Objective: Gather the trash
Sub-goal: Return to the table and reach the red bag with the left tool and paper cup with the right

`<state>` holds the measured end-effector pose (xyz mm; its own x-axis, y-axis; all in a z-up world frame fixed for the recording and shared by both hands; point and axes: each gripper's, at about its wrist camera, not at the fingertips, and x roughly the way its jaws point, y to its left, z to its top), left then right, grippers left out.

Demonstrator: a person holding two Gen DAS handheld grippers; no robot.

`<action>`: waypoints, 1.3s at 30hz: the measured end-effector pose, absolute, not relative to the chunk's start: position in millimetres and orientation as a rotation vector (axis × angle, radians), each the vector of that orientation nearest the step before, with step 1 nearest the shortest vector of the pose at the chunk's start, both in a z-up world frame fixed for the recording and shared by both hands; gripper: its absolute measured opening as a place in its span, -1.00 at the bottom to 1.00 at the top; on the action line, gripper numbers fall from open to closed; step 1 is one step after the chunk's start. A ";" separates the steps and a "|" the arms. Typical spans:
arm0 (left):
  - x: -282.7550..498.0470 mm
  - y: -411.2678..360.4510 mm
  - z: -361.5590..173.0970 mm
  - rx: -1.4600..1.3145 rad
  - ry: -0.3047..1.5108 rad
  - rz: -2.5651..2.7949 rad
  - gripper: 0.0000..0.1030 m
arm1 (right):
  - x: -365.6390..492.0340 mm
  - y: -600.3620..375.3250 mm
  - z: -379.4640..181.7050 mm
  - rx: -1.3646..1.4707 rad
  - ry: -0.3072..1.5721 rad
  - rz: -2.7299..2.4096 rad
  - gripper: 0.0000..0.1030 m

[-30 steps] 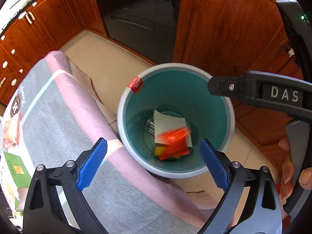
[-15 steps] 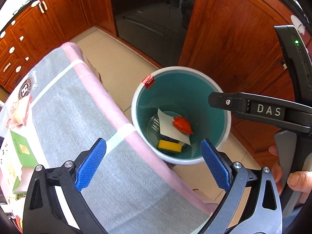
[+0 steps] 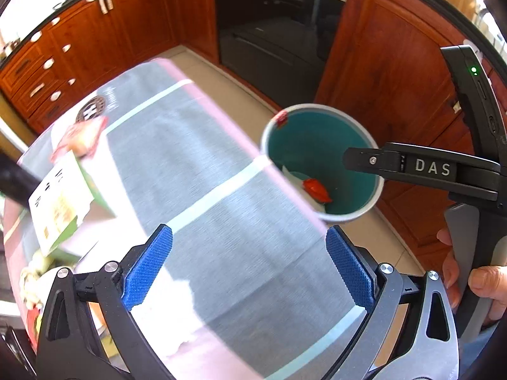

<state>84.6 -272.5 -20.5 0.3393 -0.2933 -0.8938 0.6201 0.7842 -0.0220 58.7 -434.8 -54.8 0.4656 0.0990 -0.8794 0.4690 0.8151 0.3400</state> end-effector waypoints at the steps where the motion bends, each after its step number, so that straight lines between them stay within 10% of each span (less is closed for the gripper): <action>1: 84.5 -262.7 -18.9 0.342 1.071 -0.604 0.89 | 58.8 -428.0 -52.9 0.597 1.079 -0.240 0.75; 39: 79.5 98.7 -52.1 -0.162 1.156 -0.190 0.91 | 139.1 -98.9 -38.8 0.192 1.256 0.202 0.75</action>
